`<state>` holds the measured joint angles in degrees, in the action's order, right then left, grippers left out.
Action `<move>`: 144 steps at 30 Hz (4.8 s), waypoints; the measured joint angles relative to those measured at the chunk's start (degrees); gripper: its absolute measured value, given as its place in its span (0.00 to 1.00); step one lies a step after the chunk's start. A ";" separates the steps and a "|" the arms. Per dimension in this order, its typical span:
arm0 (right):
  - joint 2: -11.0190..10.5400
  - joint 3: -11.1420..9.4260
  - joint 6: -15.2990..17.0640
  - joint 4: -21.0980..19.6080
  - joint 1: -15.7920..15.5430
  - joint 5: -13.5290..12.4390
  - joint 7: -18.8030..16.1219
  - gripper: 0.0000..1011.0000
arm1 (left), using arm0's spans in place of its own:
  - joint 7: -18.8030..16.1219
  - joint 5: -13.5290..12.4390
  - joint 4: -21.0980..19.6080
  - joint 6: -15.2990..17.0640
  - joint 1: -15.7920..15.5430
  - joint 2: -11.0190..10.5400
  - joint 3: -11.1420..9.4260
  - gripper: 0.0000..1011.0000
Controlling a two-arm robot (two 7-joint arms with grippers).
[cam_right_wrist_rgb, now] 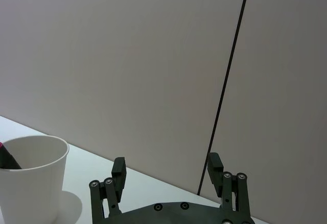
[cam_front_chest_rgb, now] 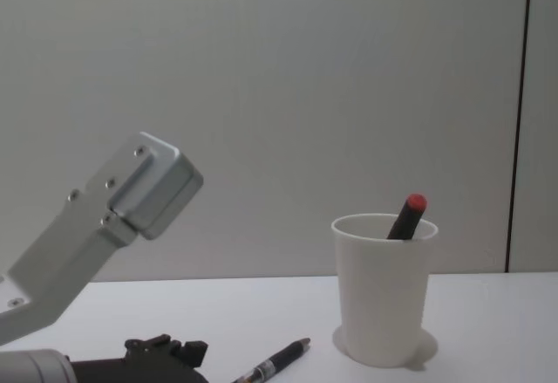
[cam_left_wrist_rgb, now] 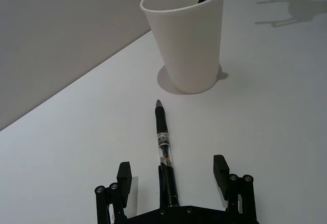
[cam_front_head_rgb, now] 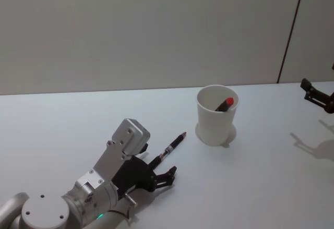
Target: Place the pen into the pen holder.
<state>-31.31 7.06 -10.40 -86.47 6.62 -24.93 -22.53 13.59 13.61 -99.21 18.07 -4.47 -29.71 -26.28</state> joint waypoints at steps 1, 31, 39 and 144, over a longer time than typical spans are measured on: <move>0.00 0.00 0.00 0.00 0.00 0.00 0.00 0.99 | 0.00 0.00 0.00 0.00 0.00 0.00 0.00 0.99; 0.00 0.00 0.00 0.00 0.00 0.00 0.00 0.99 | 0.00 0.38 0.12 -0.07 -0.02 0.10 0.11 0.99; 0.00 0.00 0.00 0.00 0.00 0.00 0.00 0.99 | -0.01 1.49 0.50 0.16 -0.23 0.40 0.36 0.99; 0.00 0.00 0.00 0.00 0.00 0.00 0.00 0.99 | 0.44 1.93 3.60 2.73 -1.52 2.42 0.38 0.41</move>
<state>-31.31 7.07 -10.39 -86.47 6.62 -24.93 -22.53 14.03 15.54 -95.61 20.80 -5.99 -27.28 -25.90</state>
